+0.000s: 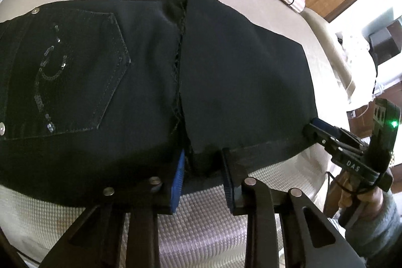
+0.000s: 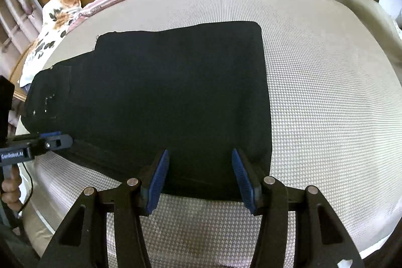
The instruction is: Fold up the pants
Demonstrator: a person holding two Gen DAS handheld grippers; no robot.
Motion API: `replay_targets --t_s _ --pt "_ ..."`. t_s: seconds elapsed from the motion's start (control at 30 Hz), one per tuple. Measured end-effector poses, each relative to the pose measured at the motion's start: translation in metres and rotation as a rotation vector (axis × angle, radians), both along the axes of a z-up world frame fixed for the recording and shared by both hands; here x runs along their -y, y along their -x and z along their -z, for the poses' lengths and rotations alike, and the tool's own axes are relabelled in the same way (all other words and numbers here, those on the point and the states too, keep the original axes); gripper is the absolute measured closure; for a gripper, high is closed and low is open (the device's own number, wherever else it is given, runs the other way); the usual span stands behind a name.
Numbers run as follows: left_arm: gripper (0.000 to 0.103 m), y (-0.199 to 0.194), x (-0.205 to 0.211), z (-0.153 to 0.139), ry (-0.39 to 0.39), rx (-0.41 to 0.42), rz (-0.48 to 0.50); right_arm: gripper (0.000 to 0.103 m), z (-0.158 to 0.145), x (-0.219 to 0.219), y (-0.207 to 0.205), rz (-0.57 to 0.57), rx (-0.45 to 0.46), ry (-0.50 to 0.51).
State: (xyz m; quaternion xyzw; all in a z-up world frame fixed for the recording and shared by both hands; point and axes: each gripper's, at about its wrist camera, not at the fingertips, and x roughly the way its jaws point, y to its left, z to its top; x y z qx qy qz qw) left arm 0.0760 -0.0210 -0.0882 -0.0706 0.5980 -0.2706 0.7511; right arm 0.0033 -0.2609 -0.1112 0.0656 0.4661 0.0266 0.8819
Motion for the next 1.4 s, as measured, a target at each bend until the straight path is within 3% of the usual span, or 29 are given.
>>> replay_targets --t_s 0.13,0.3,0.47,0.63,0.77,0.8,0.9,1.07,1.4 --pt "0.074 0.001 0.002 -0.013 -0.011 0.063 0.027 0.052 -0.009 0.005 -0.006 0.0 0.009 -0.034" --pt "0.07 -0.013 0.009 -0.05 0.025 0.242 0.016 0.052 -0.032 0.009 -0.025 0.008 0.091 -0.017" --pt "0.068 -0.047 0.046 -0.067 0.069 0.34 0.065 0.052 -0.039 0.011 -0.061 0.01 0.125 0.019" --pt "0.068 -0.081 0.081 -0.044 0.044 0.314 0.123 0.052 -0.036 0.014 -0.093 0.021 0.132 0.057" --pt "0.068 -0.109 0.087 -0.011 -0.026 0.24 0.076 0.052 -0.024 0.022 -0.113 0.038 0.109 0.084" --pt "0.069 -0.115 0.084 -0.001 -0.014 0.206 0.061 0.052 -0.021 0.023 -0.116 0.037 0.108 0.086" --pt "0.069 -0.116 0.079 0.003 0.02 0.206 0.056 0.051 -0.017 0.02 -0.12 0.035 0.115 0.115" --pt "0.068 -0.103 0.084 -0.007 -0.047 0.23 0.092 0.049 -0.021 0.015 -0.113 0.031 0.114 0.115" --pt "0.063 -0.038 0.056 -0.008 -0.159 0.267 0.113 0.05 -0.007 0.001 -0.045 -0.009 0.066 0.059"
